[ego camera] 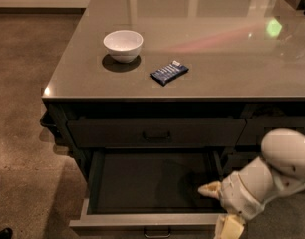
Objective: Close middle drawer
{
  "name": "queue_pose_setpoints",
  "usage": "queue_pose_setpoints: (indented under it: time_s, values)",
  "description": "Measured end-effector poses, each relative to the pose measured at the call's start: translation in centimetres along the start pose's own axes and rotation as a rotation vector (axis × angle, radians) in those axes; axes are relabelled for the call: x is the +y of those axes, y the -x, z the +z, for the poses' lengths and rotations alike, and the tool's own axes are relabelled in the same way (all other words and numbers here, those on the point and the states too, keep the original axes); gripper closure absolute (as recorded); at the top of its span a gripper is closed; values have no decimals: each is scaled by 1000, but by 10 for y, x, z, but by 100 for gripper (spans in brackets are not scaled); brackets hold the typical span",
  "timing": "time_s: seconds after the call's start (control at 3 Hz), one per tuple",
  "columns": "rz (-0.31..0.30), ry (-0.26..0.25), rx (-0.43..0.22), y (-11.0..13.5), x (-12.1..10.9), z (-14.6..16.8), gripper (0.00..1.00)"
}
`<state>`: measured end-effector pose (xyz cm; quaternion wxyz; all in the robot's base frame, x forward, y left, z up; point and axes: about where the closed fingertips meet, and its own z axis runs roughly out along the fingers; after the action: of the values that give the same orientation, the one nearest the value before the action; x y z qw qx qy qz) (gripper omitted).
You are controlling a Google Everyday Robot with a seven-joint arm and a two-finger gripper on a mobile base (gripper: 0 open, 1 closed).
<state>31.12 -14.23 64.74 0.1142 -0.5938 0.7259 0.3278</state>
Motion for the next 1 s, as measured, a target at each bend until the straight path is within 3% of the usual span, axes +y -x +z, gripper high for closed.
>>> queue_pose_setpoints:
  time_s: [0.33,0.67,1.0]
  values:
    - [39,98,-103,-24,17,53,0]
    - [10,158,-177,-31,20,96,0]
    - [-46,144,-162,-24,9,119,0]
